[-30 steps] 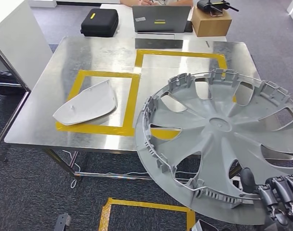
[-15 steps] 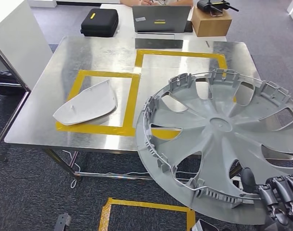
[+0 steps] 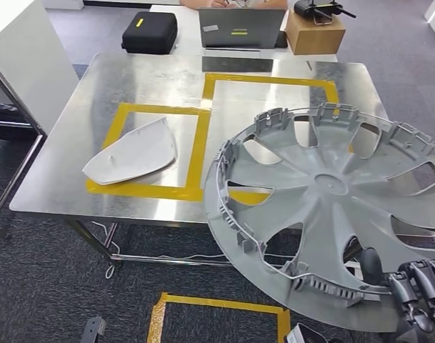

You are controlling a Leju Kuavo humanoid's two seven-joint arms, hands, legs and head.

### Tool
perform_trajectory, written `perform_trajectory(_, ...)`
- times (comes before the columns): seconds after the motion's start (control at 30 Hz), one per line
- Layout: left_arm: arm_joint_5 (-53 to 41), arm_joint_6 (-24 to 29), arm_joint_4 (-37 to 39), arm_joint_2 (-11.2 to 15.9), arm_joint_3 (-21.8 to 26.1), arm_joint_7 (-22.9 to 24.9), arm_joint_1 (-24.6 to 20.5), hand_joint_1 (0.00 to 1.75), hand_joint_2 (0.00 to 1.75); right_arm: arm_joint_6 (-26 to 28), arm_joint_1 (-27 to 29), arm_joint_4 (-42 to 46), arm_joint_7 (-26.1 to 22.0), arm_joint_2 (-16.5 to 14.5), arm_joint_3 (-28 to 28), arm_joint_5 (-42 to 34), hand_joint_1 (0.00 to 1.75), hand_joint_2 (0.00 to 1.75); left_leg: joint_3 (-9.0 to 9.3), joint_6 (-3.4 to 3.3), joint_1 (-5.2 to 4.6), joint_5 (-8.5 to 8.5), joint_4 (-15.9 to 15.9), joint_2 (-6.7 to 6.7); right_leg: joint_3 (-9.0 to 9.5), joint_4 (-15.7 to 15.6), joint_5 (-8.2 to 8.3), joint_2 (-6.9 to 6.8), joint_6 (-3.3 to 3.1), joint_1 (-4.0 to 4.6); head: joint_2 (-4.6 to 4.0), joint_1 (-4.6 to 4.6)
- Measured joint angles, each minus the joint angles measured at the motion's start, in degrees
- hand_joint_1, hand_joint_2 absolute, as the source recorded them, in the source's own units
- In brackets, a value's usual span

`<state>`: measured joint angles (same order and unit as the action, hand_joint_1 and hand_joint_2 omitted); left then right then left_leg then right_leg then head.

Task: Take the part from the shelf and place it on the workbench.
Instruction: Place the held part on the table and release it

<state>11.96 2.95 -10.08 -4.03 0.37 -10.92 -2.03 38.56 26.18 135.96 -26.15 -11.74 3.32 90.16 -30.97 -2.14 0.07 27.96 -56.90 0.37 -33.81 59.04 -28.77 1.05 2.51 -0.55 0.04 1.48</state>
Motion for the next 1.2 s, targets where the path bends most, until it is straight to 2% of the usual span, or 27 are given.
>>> perform_trajectory(0.03, 0.00, -0.01, 0.00, -0.08, 0.00, -0.01, 0.00, 0.00, 1.75, 0.00, 0.01, 0.00, 0.01, 0.00, 0.00, 0.00, 1.75, 1.75, 0.02, -0.18, 0.16, -0.20, 0.25, 0.10, -1.22, 2.55, -1.62, -0.23, 0.16, -0.08, 0.00, 0.09)
perform_trajectory(0.1, 0.00, -0.02, 0.00, -0.17, 0.00, -0.01, 0.06, 0.00, 1.75, 0.00, 0.00, -0.02, 0.01, 0.01, 0.00, -0.01, 1.75, 1.75, -0.14, -0.29, 0.21, -0.26, 0.29, 0.29, -4.50, 10.04, -5.33, -0.52, 0.55, -0.31, 0.00, 0.22)
perform_trajectory(0.13, 0.00, -0.02, 0.00, -0.21, 0.00, -0.01, 0.10, 0.00, 1.75, 0.00, 0.02, -0.06, 0.01, 0.01, 0.00, -0.02, 1.75, 1.75, -0.18, -0.26, 0.25, -0.25, 0.27, 0.43, -5.72, 12.87, -6.18, -0.57, 0.76, -0.47, 0.00, 0.21)
perform_trajectory(0.2, 0.00, -0.02, 0.00, -0.25, 0.00, -0.01, 0.13, 0.00, 1.75, 0.00, 0.03, -0.14, 0.02, 0.02, 0.00, -0.02, 1.75, 1.75, -0.18, -0.18, 0.35, -0.23, 0.24, 0.63, -6.60, 15.05, -6.15, -0.66, 1.05, -0.72, 0.00, 0.19)
perform_trajectory(0.23, -0.02, -0.03, 0.00, -0.27, 0.00, -0.01, 0.12, 0.00, 1.75, 0.00, 0.03, -0.18, 0.03, 0.02, 0.00, -0.02, 1.75, 1.75, -0.12, 0.00, 0.47, -0.16, 0.19, 0.66, -5.37, 12.76, -4.68, -0.80, 1.19, -0.87, 0.00, 0.18)
perform_trajectory(0.3, -0.10, -0.04, 0.00, -0.29, 0.00, -0.01, 0.10, 0.00, 1.75, 0.00, 0.00, -0.22, 0.07, 0.02, 0.00, -0.02, 1.75, 1.75, 0.02, 0.68, 0.68, 0.13, -0.10, 0.68, -1.33, 5.21, -1.55, -1.50, 1.60, -1.10, 0.00, 0.23)
perform_trajectory(0.33, -0.15, -0.04, 0.00, -0.28, -0.01, -0.01, 0.09, 0.00, 1.75, 0.00, -0.05, -0.26, 0.07, 0.02, -0.02, -0.02, 1.75, 1.75, 0.00, 1.19, 0.70, 0.36, -0.44, 0.69, 0.86, 1.25, -0.25, -1.79, 1.56, -1.15, 0.00, 0.32)
perform_trajectory(0.37, -0.17, -0.04, 0.00, -0.26, -0.01, -0.02, 0.09, 0.00, 1.75, 0.00, -0.07, -0.31, 0.08, 0.03, -0.03, -0.03, 1.75, 1.75, -0.07, 1.63, 0.63, 0.49, -0.71, 0.71, 1.97, -0.78, 0.06, -1.96, 1.32, -1.09, 0.00, 0.32)
perform_trajectory(0.47, -0.22, -0.04, 0.00, -0.22, -0.03, -0.03, 0.07, 0.00, 1.75, 0.00, -0.02, -0.38, 0.15, 0.04, -0.05, -0.01, 1.75, 1.75, -0.29, 2.60, 0.62, 0.60, -1.03, 0.93, 2.02, -1.11, -0.16, -1.57, -0.19, -0.83, 0.00, 0.16)
perform_trajectory(0.53, -0.24, -0.04, 0.00, -0.23, -0.04, -0.03, 0.01, 0.00, 1.75, 0.00, 0.00, -0.38, 0.16, 0.04, -0.07, 0.02, 1.75, 1.75, -0.94, 3.04, 0.80, 2.10, -2.82, 0.81, 1.97, -1.08, -0.09, -1.32, -0.96, -0.85, 0.00, 0.07)
perform_trajectory(0.57, -0.24, -0.04, 0.00, -0.23, -0.04, -0.03, 0.01, 0.00, 1.75, 0.00, -0.01, -0.38, 0.16, 0.04, -0.09, 0.02, 1.75, 1.75, -2.00, 3.19, 0.84, 3.73, -5.41, 0.65, 2.00, -1.13, -0.05, -1.23, -1.26, -0.85, 0.00, -0.03)
perform_trajectory(0.63, -0.25, -0.04, 0.00, -0.23, -0.04, -0.03, 0.08, 0.00, 1.75, 0.00, -0.04, -0.41, 0.17, 0.04, -0.16, 0.02, 1.75, 1.75, -5.36, 3.21, 0.84, 7.41, -13.10, 0.46, 1.98, -1.10, -0.06, -0.96, -1.64, -0.60, 0.00, -0.14)
perform_trajectory(0.67, -0.28, -0.04, 0.00, -0.24, -0.05, -0.03, 0.14, 0.00, 1.75, 0.00, -0.04, -0.46, 0.17, 0.04, -0.20, 0.02, 1.75, 1.75, -6.83, 3.12, 0.82, 8.39, -16.28, 0.44, 1.99, -1.09, -0.08, -0.76, -1.74, -0.43, 0.00, -0.16)
perform_trajectory(0.7, -0.31, -0.04, 0.00, -0.25, -0.05, -0.03, 0.18, 0.00, 1.75, 0.00, -0.03, -0.52, 0.17, 0.04, -0.25, 0.02, 1.75, 1.75, -7.52, 2.92, 0.76, 8.26, -17.63, 0.43, 2.02, -1.09, -0.10, -0.50, -1.82, -0.25, 0.00, -0.16)
perform_trajectory(0.73, -0.35, -0.04, 0.00, -0.27, -0.06, -0.03, 0.21, 0.00, 1.75, 0.00, -0.03, -0.58, 0.17, 0.04, -0.29, 0.02, 1.75, 1.75, -7.22, 2.58, 0.65, 7.00, -16.73, 0.38, 2.10, -1.08, -0.12, -0.19, -1.86, -0.07, 0.00, -0.16)
perform_trajectory(0.8, -0.47, -0.04, 0.00, -0.24, -0.07, -0.03, 0.22, 0.00, 1.75, 0.00, -0.05, -0.64, 0.15, 0.04, -0.36, 0.02, 1.75, 1.75, -4.35, 1.45, 0.25, 2.79, -10.03, -0.27, 2.29, -1.09, -0.16, 0.44, -1.91, 0.19, 0.00, -0.17)
perform_trajectory(0.83, -0.52, -0.04, 0.00, -0.20, -0.07, -0.03, 0.23, 0.00, 1.75, 0.00, -0.08, -0.65, 0.13, 0.04, -0.38, 0.02, 1.75, 1.75, -2.85, 0.85, 0.07, 1.25, -6.55, -0.83, 2.31, -1.04, -0.19, 0.71, -1.88, 0.35, 0.00, -0.10)
perform_trajectory(0.9, -0.56, -0.04, 0.00, -0.12, -0.07, -0.04, 0.16, 0.00, 1.75, 0.00, -0.10, -0.67, 0.00, 0.05, -0.39, 0.02, 1.75, 1.75, -1.22, 0.15, -0.25, 0.42, -2.58, -1.66, 1.97, -0.96, -0.11, 1.08, -1.58, 0.32, 0.00, -0.14)
perform_trajectory(0.93, -0.57, -0.04, 0.00, -0.13, -0.07, -0.05, 0.12, 0.00, 1.75, 0.00, -0.09, -0.68, -0.13, 0.05, -0.39, 0.02, 1.75, 1.75, -1.09, 0.18, -0.32, 0.56, -2.03, -1.68, 1.82, -1.07, 0.01, 1.19, -1.30, 0.29, 0.00, -0.17)
perform_trajectory(0.97, -0.58, -0.03, 0.00, -0.18, -0.07, -0.05, 0.08, 0.00, 1.75, 0.00, -0.05, -0.70, -0.36, 0.05, -0.37, 0.02, 1.75, 1.75, -0.95, 0.55, -0.33, 0.49, -1.45, -1.63, 1.76, -1.21, 0.07, 1.23, -1.22, 0.21, 0.00, -0.27)
perform_trajectory(1.07, -0.60, 0.00, 0.00, -0.27, -0.04, -0.05, 0.06, 0.00, 1.75, 0.00, -0.10, -0.87, -1.42, 0.04, -0.28, 0.01, 1.75, 1.75, -0.82, 1.73, -0.19, -0.11, -0.41, -1.63, 1.92, -1.93, 0.53, 1.15, -2.22, 0.27, 0.00, -0.12)
perform_trajectory(1.1, -0.64, 0.03, 0.00, -0.27, -0.03, -0.05, 0.05, 0.00, 1.75, 0.00, -0.13, -0.91, -1.72, 0.04, -0.23, -0.01, 1.75, 1.75, -0.87, 1.76, -0.23, -0.15, -0.39, -1.63, 1.93, -2.13, 0.72, 1.14, -2.46, 0.25, 0.00, -0.05)
perform_trajectory(1.2, -1.01, 0.42, 0.00, -0.43, -0.04, -0.05, 0.04, 0.00, 1.75, 0.00, -0.06, -1.17, -2.24, 0.04, 0.05, -0.02, 1.75, 1.75, -0.92, 1.44, -0.37, -0.17, -0.45, -1.62, 2.01, -2.40, 0.90, 1.16, -2.11, 0.11, 0.00, 0.09)
